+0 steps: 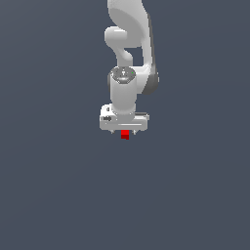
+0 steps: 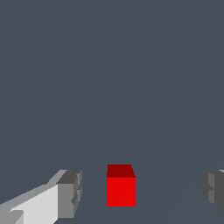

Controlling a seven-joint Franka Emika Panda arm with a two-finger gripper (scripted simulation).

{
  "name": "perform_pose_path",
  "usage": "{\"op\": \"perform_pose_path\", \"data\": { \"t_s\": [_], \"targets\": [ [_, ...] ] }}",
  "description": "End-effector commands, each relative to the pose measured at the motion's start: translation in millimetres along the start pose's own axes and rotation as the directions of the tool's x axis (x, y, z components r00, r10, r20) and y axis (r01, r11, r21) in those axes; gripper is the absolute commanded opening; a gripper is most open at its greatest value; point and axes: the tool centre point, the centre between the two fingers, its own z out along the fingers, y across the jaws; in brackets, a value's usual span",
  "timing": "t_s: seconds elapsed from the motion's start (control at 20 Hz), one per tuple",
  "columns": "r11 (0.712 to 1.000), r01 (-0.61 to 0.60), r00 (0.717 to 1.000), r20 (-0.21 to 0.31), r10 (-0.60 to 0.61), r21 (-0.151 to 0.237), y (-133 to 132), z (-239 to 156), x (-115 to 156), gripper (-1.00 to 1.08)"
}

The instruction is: Lift up the red cube by 0.2 meters.

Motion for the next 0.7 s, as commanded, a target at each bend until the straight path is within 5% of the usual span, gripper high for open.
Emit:
{"op": "perform_pose_path", "data": {
  "t_s": [0.0,0.65],
  "targets": [
    [1.000,-0.001,1.000,0.003,0.001,0.002,-1,19,-13,1.00],
    [1.000,-0.005,1.000,0.010,0.005,0.009,-6,96,-59,1.00]
  ]
}}
